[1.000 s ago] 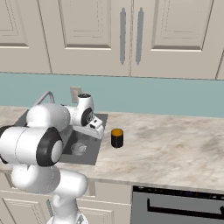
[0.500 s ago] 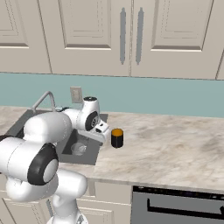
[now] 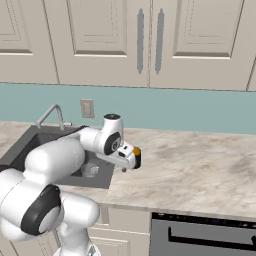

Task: Move any existing items from the left basin to the right basin for drying. Then move the mug from the counter to the left basin of the sink for washing.

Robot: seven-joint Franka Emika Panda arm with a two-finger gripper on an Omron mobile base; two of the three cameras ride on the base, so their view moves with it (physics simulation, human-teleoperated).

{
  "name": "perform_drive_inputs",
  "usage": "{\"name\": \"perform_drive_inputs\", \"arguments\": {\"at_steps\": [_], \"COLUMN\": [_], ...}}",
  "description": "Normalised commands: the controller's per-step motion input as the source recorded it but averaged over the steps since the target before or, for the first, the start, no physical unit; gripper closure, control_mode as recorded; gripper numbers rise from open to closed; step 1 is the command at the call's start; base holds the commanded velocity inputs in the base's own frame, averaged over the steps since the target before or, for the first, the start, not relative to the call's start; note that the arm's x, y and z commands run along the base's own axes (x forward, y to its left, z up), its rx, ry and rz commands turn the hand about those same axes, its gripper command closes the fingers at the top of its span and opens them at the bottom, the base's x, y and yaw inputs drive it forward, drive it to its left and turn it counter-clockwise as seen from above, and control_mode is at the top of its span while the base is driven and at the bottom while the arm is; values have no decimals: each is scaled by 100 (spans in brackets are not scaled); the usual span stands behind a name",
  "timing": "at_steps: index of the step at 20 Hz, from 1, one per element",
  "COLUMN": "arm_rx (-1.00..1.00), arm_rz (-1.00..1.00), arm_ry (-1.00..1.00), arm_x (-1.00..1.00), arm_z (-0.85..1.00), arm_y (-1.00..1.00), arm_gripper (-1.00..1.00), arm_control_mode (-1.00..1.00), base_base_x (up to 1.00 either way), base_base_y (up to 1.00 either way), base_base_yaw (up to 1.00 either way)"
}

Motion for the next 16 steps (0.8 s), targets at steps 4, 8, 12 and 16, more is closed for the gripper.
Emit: {"name": "perform_drive_inputs", "arguments": {"at_steps": [4,8,12,16], "arm_rx": [0,0,0,0], "arm_rz": [0,0,0,1], "arm_ry": [0,0,0,0], "arm_x": [-16,-2,0,4], "arm_z": [6,2,0,0], "arm_y": [-37,-33,-33,-29], "arm_gripper": [-100,-100,-100,-100], "arm_control_mode": [-100,-100,-100,-100], "base_base_x": [0,0,0,0], "base_base_y": [0,0,0,0], "base_base_yaw": [0,0,0,0]}}
